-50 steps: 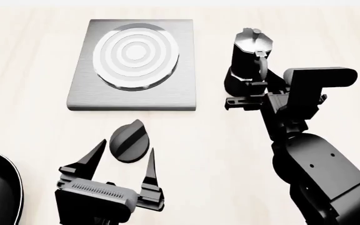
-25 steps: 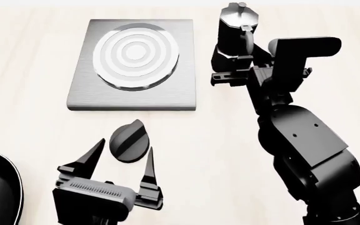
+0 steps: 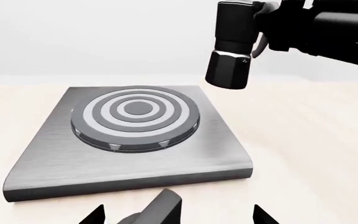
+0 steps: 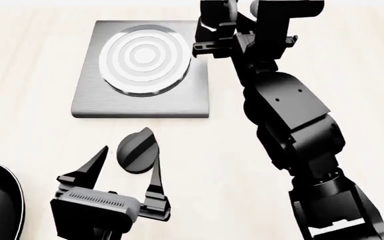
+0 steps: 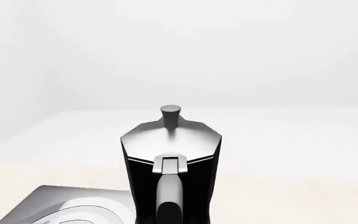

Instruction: Turn on the stove and put the moka pot on it.

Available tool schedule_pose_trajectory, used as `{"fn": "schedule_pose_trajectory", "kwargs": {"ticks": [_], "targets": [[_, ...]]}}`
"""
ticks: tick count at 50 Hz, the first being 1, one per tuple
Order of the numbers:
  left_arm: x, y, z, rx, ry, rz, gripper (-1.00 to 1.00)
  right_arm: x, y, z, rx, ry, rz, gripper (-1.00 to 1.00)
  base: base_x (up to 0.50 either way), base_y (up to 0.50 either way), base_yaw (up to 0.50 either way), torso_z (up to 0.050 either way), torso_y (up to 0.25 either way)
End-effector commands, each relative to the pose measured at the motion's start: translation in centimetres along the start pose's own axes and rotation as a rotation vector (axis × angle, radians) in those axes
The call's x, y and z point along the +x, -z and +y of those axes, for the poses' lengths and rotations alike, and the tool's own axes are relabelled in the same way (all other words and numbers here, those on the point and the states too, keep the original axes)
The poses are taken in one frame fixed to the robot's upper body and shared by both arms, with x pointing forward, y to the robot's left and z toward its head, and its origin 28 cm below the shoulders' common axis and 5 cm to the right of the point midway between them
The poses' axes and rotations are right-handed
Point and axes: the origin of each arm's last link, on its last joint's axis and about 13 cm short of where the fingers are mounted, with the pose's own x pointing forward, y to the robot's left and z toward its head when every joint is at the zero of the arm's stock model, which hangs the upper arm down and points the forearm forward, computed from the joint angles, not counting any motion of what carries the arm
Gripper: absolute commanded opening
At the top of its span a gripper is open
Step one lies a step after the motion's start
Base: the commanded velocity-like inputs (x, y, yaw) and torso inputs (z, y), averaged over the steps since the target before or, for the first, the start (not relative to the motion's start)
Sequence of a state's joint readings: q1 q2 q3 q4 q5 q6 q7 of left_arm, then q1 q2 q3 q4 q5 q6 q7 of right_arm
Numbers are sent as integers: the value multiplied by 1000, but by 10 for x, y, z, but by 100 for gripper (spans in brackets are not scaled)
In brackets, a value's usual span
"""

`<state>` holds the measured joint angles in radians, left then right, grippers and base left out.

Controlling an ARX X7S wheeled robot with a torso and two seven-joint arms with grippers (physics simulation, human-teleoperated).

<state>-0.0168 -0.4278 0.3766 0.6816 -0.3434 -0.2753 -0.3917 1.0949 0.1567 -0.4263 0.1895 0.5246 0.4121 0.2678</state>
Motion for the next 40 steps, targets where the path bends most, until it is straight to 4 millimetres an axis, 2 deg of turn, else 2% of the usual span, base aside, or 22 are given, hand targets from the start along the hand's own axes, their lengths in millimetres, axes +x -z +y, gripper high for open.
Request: {"fn": "schedule_pose_trajectory", "kwargs": {"ticks": [1, 17, 25, 40], "targets": [[3, -3, 4, 0, -36, -40, 100, 20, -17, 23, -19, -83, -60, -100, 0, 0, 0, 0, 0], [3, -3, 4, -6, -34, -42, 100, 33, -21, 48, -39, -162, -61, -100, 0, 0, 0, 0, 1], [4, -2, 4, -6, -30, -38, 100, 44, -31, 61, -59, -214, -72, -100, 0, 0, 0, 2, 0], [4, -3, 4, -8, -31, -40, 100, 42, -28, 86, -44, -318, -75, -100, 0, 0, 0, 0, 1]]}}
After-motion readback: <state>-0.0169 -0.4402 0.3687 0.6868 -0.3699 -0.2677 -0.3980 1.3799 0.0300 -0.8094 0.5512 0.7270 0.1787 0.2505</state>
